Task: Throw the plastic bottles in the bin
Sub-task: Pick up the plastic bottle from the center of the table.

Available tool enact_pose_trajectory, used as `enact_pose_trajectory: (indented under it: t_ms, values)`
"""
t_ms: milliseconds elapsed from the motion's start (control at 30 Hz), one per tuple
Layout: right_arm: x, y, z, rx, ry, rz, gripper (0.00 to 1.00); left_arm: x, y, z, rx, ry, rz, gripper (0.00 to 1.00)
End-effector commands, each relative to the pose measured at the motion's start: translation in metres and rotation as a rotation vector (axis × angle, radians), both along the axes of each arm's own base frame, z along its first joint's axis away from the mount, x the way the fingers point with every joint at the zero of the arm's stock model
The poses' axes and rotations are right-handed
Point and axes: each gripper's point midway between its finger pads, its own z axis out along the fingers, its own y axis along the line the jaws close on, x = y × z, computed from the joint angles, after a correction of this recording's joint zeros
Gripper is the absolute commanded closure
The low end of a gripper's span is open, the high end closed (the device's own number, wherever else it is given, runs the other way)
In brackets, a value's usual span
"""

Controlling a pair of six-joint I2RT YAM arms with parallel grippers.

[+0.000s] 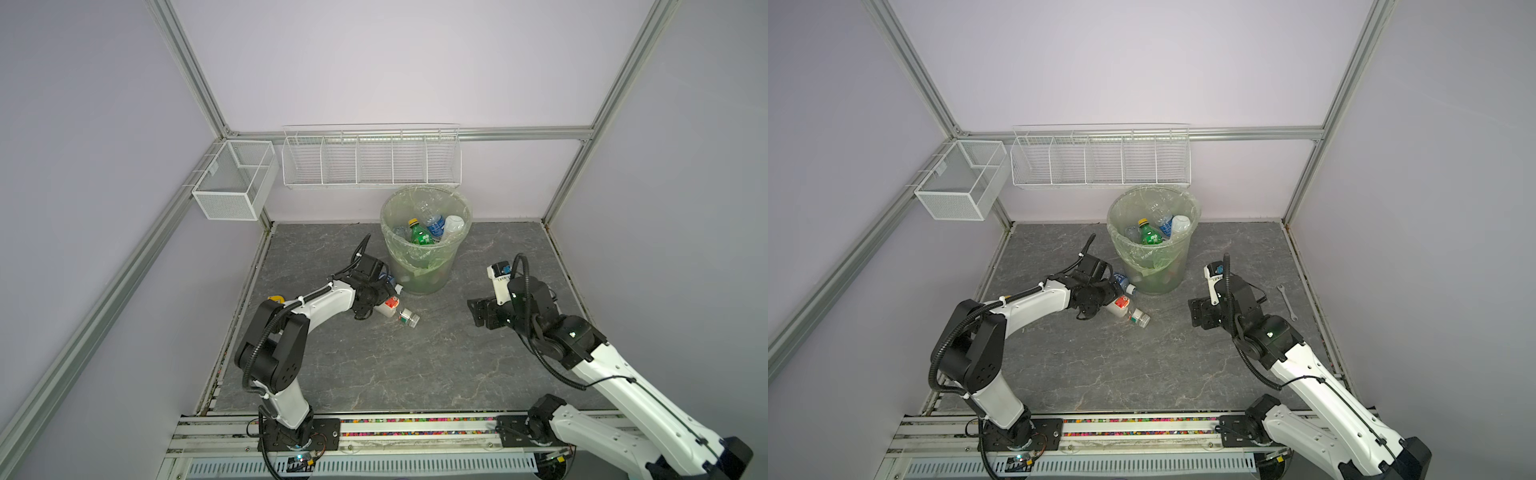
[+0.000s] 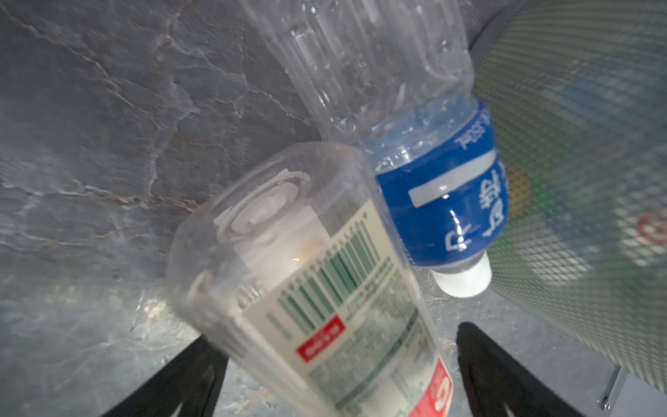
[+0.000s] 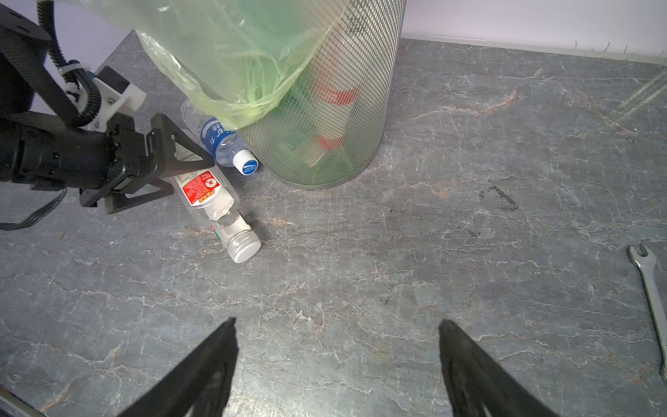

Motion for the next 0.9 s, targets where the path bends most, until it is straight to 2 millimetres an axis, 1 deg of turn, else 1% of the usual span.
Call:
enact_pose_trajectory:
  t_ms: [0, 233, 367, 467, 633, 767, 867]
  values:
    - [0.005, -0.001, 0.007, 0.021, -0.013, -0.026, 0.12, 0.001, -0.001, -0.005, 0.022, 0.014, -0.006, 0.04]
    - [0.006, 0.001, 0.006, 0.015, 0.0, -0.024, 0.12, -0.004, 0.007, -0.016, 0.064, 0.041, -0.008, 0.05]
    - [0.007, 0.002, 0.007, 0.015, 0.002, -0.025, 0.12, -0.012, 0.013, -0.021, 0.083, 0.054, -0.009, 0.12]
    - [0.009, 0.003, 0.007, 0.017, 0.002, -0.024, 0.12, -0.017, 0.021, -0.022, 0.092, 0.056, 0.003, 0.17]
    - [0.011, 0.003, 0.009, 0.018, -0.004, -0.029, 0.12, -0.022, 0.032, -0.022, 0.107, 0.055, 0.01, 0.2]
    - [0.012, 0.005, 0.009, 0.019, -0.001, -0.025, 0.12, -0.022, 0.037, -0.021, 0.11, 0.058, 0.011, 0.33]
    - [0.012, 0.006, 0.009, 0.024, 0.001, -0.023, 0.12, -0.022, 0.037, -0.017, 0.102, 0.041, 0.01, 0.37]
